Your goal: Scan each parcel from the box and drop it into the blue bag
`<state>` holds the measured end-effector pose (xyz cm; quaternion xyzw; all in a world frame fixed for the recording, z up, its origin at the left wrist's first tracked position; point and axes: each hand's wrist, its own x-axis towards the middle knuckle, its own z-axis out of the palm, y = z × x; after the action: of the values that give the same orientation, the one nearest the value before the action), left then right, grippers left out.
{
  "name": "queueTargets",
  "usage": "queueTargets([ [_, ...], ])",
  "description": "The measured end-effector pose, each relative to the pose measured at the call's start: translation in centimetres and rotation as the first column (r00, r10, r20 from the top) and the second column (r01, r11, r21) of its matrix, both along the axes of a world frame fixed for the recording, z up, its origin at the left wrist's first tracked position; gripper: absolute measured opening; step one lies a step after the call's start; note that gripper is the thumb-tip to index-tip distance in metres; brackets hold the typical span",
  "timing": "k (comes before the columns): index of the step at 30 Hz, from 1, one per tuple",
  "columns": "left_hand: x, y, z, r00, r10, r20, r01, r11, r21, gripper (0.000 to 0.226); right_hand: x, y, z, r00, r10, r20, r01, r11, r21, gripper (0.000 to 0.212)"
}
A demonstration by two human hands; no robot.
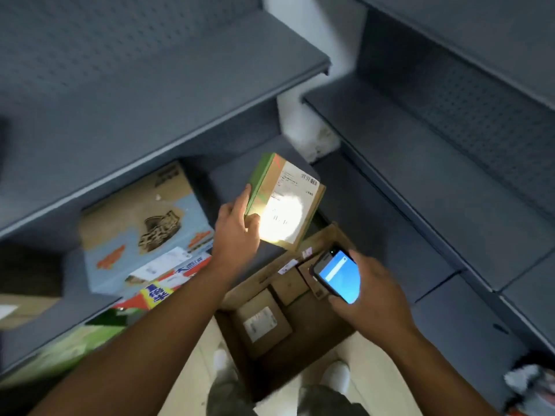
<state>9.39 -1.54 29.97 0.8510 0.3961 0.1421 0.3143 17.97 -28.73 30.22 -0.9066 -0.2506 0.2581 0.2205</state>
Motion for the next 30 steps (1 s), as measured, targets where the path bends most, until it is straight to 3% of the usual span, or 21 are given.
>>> queueTargets([
  [8, -12.3, 1.4, 7.7, 0.972, 0.198, 0.124, -0.201, 0.98, 0.01, 0.072, -6.9, 3.4, 6.3, 0.984, 0.173, -0.032, -0.171, 0.985, 0.035, 0.097],
  [11, -18.2, 1.3, 9.5, 0.949, 0.267, 0.167, -0.277, 0.96, 0.036, 0.072, -10.6, 4.3, 7.8, 0.967, 0.251, 0.05, -0.253, 0.967, 0.042, 0.09],
  [18, -34.5, -0.6, 11.7, 0.87, 0.44, 0.224, -0.459, 0.887, 0.04, 0.072, -22.8, 6.0, 10.0, 0.914, 0.375, 0.156, -0.39, 0.917, 0.082, 0.097],
  [24, -50.2, -5.0, 12.0, 0.789, 0.555, 0.263, -0.579, 0.815, 0.016, 0.073, -35.2, 6.9, 11.7, 0.844, 0.504, 0.18, -0.533, 0.825, 0.188, 0.094],
  [27, -57.8, -8.0, 12.0, 0.724, 0.638, 0.262, -0.658, 0.753, -0.015, 0.074, -41.6, 7.8, 13.1, 0.769, 0.609, 0.197, -0.639, 0.747, 0.185, 0.089],
  [30, -65.1, -10.7, 12.2, 0.645, 0.728, 0.234, -0.746, 0.666, -0.014, 0.074, -47.9, 8.7, 14.8, 0.696, 0.693, 0.191, -0.718, 0.669, 0.189, 0.098],
])
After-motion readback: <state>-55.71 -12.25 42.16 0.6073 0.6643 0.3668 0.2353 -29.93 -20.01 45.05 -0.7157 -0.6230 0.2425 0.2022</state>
